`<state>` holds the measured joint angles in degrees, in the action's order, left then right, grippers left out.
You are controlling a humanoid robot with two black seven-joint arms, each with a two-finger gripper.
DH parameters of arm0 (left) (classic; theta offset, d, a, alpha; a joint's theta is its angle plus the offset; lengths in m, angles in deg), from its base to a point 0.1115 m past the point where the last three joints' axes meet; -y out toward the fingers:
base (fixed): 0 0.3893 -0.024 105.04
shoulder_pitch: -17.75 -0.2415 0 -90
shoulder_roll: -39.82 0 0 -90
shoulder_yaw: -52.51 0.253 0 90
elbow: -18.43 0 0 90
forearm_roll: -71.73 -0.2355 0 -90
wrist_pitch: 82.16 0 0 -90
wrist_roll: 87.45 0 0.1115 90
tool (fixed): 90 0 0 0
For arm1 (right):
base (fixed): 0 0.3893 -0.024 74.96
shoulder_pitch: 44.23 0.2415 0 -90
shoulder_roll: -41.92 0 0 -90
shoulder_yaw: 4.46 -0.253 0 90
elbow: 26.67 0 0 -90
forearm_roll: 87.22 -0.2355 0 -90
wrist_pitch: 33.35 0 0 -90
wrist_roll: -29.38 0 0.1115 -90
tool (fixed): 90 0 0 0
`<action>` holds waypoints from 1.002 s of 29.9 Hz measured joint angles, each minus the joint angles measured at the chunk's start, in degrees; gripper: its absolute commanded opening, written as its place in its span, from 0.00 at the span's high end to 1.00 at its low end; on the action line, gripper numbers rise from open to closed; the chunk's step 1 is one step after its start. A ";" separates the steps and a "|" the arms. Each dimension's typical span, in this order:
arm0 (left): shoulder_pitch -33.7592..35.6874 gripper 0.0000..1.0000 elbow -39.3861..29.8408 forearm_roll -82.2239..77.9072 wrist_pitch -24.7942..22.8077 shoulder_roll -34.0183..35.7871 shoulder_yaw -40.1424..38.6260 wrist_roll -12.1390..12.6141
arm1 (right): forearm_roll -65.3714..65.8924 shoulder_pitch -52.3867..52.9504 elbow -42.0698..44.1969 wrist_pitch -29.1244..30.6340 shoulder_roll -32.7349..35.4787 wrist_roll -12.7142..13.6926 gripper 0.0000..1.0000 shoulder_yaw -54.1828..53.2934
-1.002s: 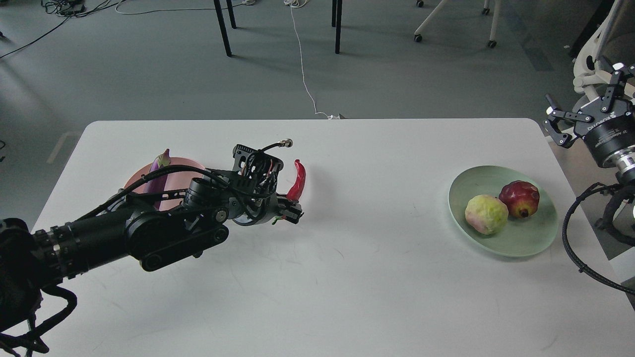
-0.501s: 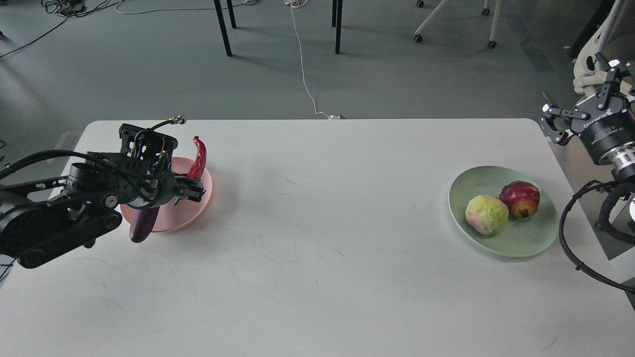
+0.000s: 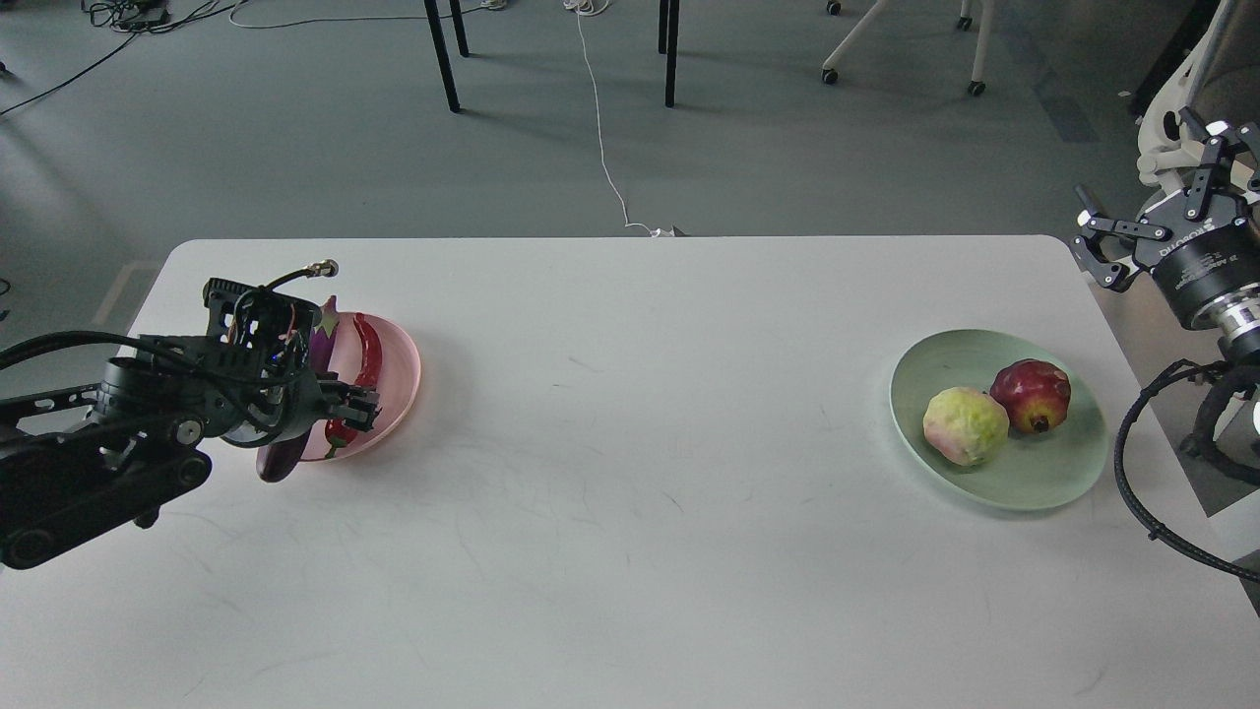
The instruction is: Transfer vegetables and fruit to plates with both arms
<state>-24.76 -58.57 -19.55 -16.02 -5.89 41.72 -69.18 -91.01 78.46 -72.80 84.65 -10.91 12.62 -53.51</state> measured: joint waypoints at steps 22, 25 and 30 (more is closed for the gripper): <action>-0.08 0.02 14.59 46.92 16.58 -18.63 -28.20 -19.98 | 0.01 4.40 1.09 0.00 -1.11 -0.43 0.01 -0.75; -0.29 0.02 19.64 52.33 17.72 -20.57 -29.07 -29.37 | 0.00 5.05 1.56 0.00 -1.74 -0.55 0.01 -0.76; -0.52 0.02 26.42 66.15 16.55 -22.13 -29.17 -40.65 | -0.85 6.64 1.45 0.00 -5.04 -0.74 0.01 -2.15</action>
<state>-25.28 -32.15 46.60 0.53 -28.02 12.55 -109.83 -91.85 85.10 -71.35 84.65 -15.96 11.88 -55.66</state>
